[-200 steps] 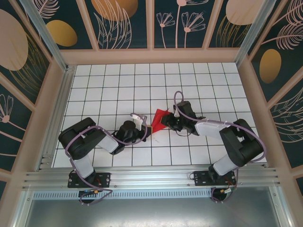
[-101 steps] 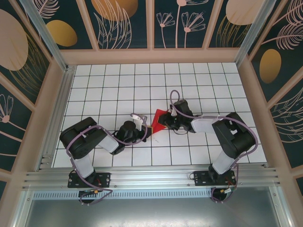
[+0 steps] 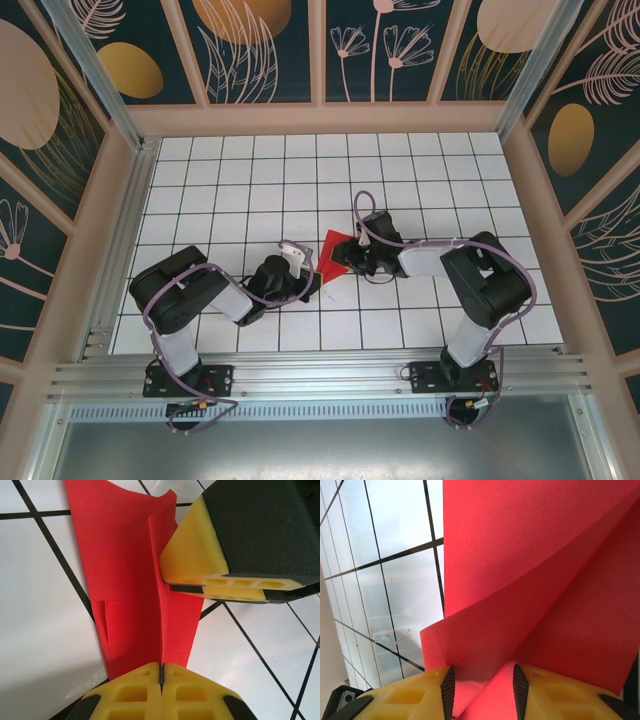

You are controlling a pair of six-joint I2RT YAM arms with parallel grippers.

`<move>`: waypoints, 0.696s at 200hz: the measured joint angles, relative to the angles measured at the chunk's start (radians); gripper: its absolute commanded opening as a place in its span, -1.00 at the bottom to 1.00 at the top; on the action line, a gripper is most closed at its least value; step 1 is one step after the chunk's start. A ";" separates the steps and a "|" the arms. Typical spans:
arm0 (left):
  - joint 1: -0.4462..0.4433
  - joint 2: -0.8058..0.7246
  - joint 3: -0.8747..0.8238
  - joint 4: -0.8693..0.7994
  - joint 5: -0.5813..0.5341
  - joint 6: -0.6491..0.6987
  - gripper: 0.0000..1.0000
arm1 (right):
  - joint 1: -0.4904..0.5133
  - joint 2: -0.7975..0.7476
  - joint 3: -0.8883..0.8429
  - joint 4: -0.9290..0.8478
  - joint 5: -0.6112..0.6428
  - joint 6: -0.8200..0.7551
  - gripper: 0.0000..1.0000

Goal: Fold a paper plane with a square sheet of paper (pick it up from the middle)
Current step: Fourth fold the wing at the center of the table.

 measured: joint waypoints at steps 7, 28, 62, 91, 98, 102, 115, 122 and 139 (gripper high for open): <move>0.000 0.000 0.000 -0.003 0.000 0.000 -0.98 | 0.001 0.002 0.005 -0.005 0.003 -0.002 -0.19; 0.000 -0.001 0.001 -0.006 0.000 -0.001 -0.82 | 0.005 0.007 0.017 -0.022 0.012 -0.003 -0.18; 0.013 -0.042 0.002 -0.032 0.006 -0.041 -0.46 | 0.011 0.014 0.034 -0.042 0.026 -0.005 -0.17; 0.047 -0.119 0.002 -0.056 0.018 -0.108 -0.31 | 0.015 0.015 0.040 -0.051 0.037 -0.011 -0.14; 0.055 -0.133 0.002 -0.060 0.018 -0.126 -0.31 | 0.016 0.015 0.041 -0.053 0.040 -0.012 -0.13; 0.060 -0.139 0.002 -0.063 0.019 -0.137 -0.32 | 0.017 0.015 0.042 -0.055 0.040 -0.012 -0.12; 0.074 -0.146 0.012 -0.084 0.023 -0.173 -0.32 | 0.019 0.016 0.047 -0.060 0.042 -0.016 -0.09; 0.081 -0.146 0.022 -0.107 0.026 -0.195 -0.32 | 0.020 0.017 0.050 -0.064 0.044 -0.021 -0.09; 0.096 -0.145 0.047 -0.162 0.041 -0.236 -0.32 | 0.023 0.019 0.058 -0.074 0.048 -0.031 -0.07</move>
